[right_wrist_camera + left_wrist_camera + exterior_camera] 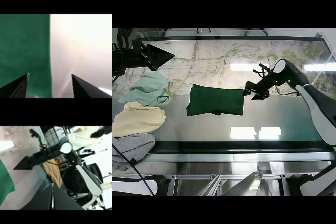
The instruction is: Fold the shirts.
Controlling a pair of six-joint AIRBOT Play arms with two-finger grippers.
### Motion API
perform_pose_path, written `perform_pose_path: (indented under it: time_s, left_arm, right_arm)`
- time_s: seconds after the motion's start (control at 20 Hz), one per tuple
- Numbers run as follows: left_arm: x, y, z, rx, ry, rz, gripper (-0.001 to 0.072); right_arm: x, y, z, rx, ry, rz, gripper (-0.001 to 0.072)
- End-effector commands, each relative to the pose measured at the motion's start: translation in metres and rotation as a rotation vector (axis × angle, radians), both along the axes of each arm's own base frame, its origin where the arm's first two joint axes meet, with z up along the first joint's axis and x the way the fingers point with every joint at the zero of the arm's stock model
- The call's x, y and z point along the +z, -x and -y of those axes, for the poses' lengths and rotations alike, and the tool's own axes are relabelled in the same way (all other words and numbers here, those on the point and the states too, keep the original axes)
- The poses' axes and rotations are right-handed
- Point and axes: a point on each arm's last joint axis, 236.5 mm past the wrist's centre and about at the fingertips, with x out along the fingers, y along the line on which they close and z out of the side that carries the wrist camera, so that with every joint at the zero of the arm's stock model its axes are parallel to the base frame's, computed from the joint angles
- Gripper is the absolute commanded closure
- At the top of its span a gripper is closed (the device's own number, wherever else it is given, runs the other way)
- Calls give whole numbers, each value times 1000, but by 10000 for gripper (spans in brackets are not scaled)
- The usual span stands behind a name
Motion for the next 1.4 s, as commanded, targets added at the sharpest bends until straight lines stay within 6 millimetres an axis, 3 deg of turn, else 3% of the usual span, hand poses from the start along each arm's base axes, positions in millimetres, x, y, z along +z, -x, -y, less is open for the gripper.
perform_pose_path:
  time_s: [0.0,0.2,0.25,0.3,0.35,0.4,0.5,0.6,0.7,0.8,0.85,0.95,1.15,1.35]
  left_arm:
    - [0,1,0,-3,-1,7,701]
    - [0,1,0,-3,-1,7,701]
    - [0,1,0,-3,-1,7,701]
    - [0,1,0,-4,-1,7,701]
    - [0,1,0,-3,-1,7,701]
    - [0,1,0,-4,-1,7,701]
    - [0,4,1,-16,0,5,701]
    - [1,7,1,-29,1,4,701]
    - [1,8,2,-34,1,3,701]
    - [0,9,2,-38,0,5,701]
    - [0,9,2,-38,-1,11,701]
    - [0,9,2,-39,-2,15,701]
    - [0,9,5,-45,-2,15,701]
    - [0,9,5,-45,-2,15,701]
  right_arm:
    - [-24,-4,-41,-21,-209,-41,128]
    - [-34,2,-69,-2,-302,-71,157]
    - [-30,2,-76,10,-330,-58,262]
    - [-21,0,-83,33,-372,-27,494]
    - [-11,-1,-90,40,-421,-12,643]
    - [1,-4,-95,42,-464,9,693]
    - [31,-12,-92,35,-489,63,694]
    - [77,-20,-75,39,-498,151,694]
    - [143,-26,-38,21,-497,276,695]
    - [209,-25,12,-23,-463,415,694]
    - [234,-23,42,-63,-417,478,695]
    - [264,-11,117,-186,-250,551,695]
    - [260,26,264,-450,141,523,692]
    - [256,34,372,-712,203,544,693]
